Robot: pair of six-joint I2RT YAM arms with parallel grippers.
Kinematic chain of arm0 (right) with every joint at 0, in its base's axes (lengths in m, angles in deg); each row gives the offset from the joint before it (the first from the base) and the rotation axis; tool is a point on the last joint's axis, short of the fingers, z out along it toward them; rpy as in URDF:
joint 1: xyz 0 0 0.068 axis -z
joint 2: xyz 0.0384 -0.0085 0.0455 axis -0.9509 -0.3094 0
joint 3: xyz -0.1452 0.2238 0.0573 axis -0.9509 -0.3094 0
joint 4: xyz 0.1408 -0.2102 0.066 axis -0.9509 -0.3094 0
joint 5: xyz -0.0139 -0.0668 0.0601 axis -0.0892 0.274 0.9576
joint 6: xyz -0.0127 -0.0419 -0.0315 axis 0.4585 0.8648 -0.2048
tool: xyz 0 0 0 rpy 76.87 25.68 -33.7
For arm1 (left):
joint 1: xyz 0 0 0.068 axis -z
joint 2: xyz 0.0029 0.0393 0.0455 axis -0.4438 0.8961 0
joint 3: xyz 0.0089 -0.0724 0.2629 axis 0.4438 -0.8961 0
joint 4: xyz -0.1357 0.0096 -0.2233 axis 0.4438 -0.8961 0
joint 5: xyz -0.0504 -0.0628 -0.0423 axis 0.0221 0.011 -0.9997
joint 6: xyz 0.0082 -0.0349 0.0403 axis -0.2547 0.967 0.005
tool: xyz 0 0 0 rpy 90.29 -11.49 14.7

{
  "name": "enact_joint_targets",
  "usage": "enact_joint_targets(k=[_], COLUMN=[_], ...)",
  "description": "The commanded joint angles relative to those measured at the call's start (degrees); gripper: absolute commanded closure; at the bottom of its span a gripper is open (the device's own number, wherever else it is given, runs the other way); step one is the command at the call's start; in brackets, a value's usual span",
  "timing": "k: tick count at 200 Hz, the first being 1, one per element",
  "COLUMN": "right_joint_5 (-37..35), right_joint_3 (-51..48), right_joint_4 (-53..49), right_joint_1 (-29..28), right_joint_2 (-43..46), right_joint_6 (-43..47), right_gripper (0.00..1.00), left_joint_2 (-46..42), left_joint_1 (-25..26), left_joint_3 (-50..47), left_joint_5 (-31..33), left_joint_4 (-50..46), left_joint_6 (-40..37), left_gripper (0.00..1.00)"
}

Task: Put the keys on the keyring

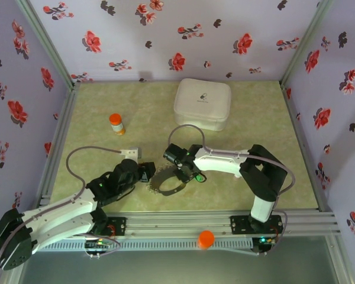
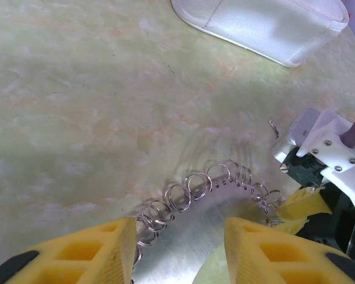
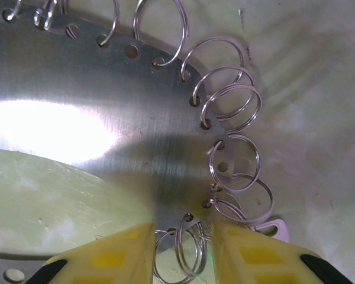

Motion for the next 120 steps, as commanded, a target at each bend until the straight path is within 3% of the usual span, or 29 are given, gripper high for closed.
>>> enact_joint_targets(k=[1, 120], right_joint_5=[-3.2, -1.9], right_joint_3=[1.6, 1.4], right_joint_4=[-3.4, -2.7], right_joint_1=[-0.4, -0.4], right_joint_2=[-0.6, -0.5], right_joint_6=[1.0, 1.5], right_gripper=[0.70, 0.82], left_joint_2=[0.2, -0.1], left_joint_1=[-0.4, -0.4], left_joint_3=[-0.9, -0.7], left_joint_5=[0.4, 0.4], left_joint_4=[1.9, 1.3], left_joint_6=[-1.1, -1.2], left_gripper=[0.56, 0.56])
